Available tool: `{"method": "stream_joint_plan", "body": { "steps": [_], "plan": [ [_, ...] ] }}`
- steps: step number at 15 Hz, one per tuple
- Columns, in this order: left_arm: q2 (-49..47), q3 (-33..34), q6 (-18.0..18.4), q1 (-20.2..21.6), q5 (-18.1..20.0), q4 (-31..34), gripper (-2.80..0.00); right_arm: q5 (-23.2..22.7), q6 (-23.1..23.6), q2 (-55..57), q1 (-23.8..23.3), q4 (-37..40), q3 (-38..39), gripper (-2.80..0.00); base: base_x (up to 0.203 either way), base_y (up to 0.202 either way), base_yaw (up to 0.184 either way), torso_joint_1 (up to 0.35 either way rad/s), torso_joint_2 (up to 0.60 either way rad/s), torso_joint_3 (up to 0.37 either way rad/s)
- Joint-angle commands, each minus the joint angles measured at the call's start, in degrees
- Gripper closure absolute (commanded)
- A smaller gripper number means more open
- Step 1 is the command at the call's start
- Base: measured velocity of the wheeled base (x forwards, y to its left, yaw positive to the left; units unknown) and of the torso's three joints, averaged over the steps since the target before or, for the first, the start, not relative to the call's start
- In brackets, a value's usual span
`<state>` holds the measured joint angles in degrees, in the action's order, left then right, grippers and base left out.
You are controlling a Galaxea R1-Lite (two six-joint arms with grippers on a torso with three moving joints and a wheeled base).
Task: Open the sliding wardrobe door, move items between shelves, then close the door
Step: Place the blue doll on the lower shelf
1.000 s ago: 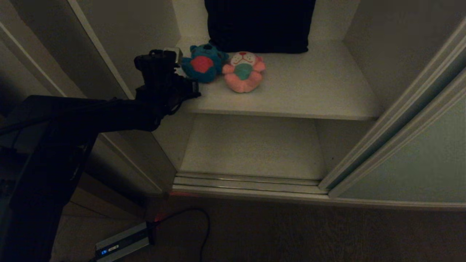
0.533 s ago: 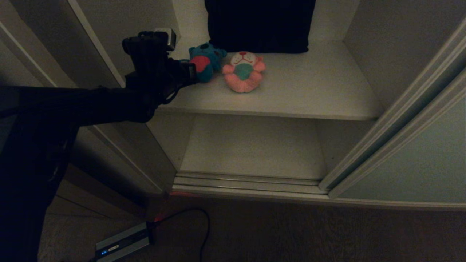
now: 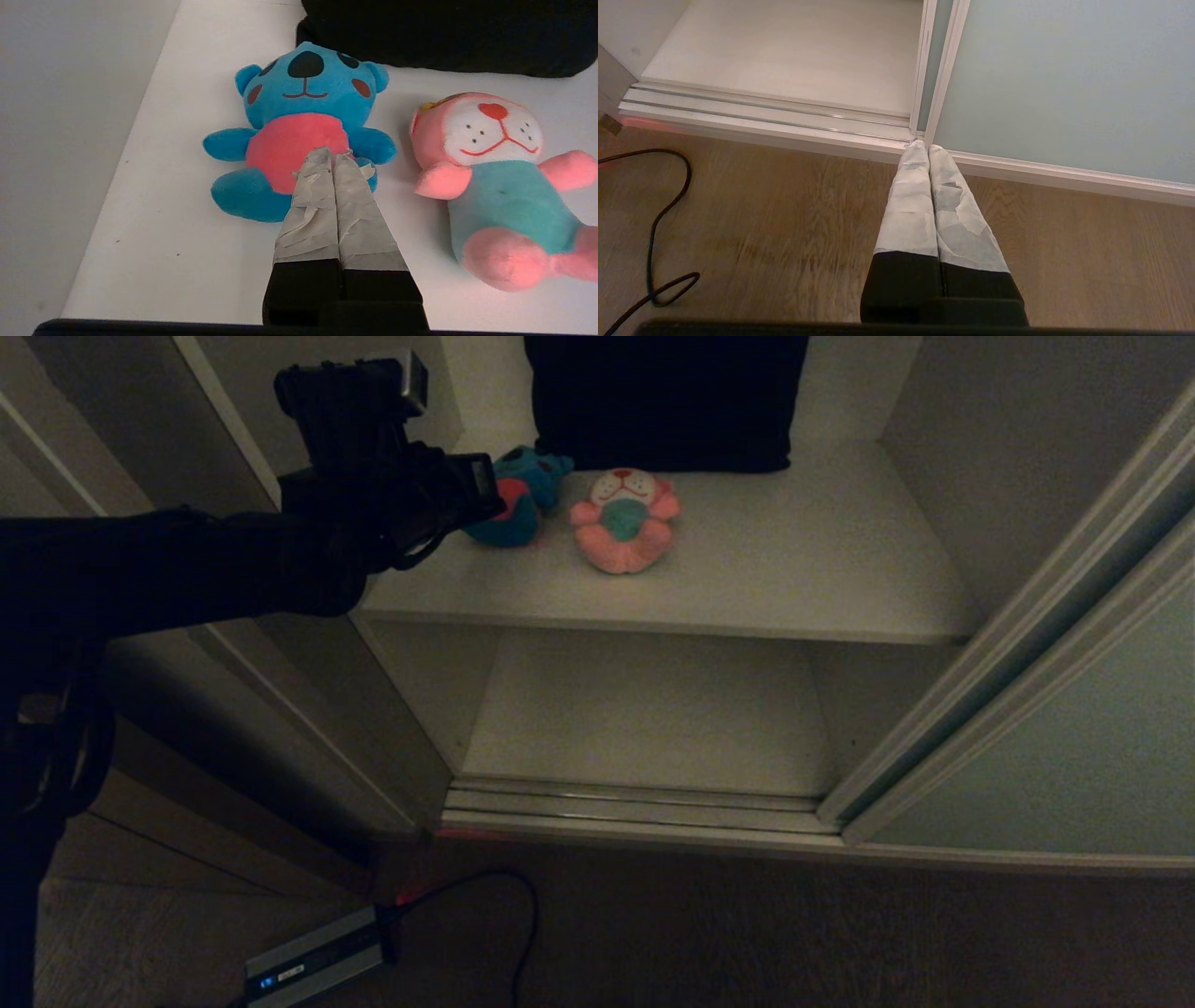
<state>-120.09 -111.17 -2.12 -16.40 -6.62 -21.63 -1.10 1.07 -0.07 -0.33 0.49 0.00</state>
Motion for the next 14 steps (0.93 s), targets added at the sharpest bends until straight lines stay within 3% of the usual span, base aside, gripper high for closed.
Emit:
{"method": "stream_joint_plan", "body": {
  "steps": [1,2,3,4,6,10,14],
  "plan": [
    [0.3,0.0,0.3,0.0,-0.6,-0.2,0.00,0.0,0.1,0.0,0.0,0.0,0.3,0.00,0.000,0.000,0.000,0.000,0.00,0.000],
    [0.3,0.0,0.4,0.0,-0.9,0.0,0.00,0.0,0.1,0.0,0.0,0.0,0.3,0.00,0.000,0.000,0.000,0.000,0.00,0.000],
    [0.4,0.0,0.3,0.0,-0.9,0.4,-2.57,0.0,0.1,0.0,0.0,0.0,0.3,0.00,0.000,0.000,0.000,0.000,0.00,0.000],
    [0.5,0.0,0.1,0.0,-0.7,1.2,-2.80,0.0,0.0,0.0,0.0,0.0,0.2,0.00,0.000,0.000,0.000,0.000,0.00,0.000],
    [0.6,0.0,-0.1,0.0,0.9,5.0,-2.80,0.0,0.1,0.0,0.0,0.0,0.3,0.00,0.000,0.000,0.000,0.000,0.00,0.000],
    [0.3,0.0,-0.2,-0.4,4.0,5.8,-2.80,0.0,0.1,0.0,0.0,0.0,0.2,0.00,0.000,0.000,0.000,0.000,0.00,0.000],
    [0.3,0.1,-0.9,-1.1,3.5,6.0,-2.80,0.0,0.1,0.0,0.0,0.0,0.2,0.00,0.000,0.000,0.000,0.000,0.00,0.000]
  ]
}}
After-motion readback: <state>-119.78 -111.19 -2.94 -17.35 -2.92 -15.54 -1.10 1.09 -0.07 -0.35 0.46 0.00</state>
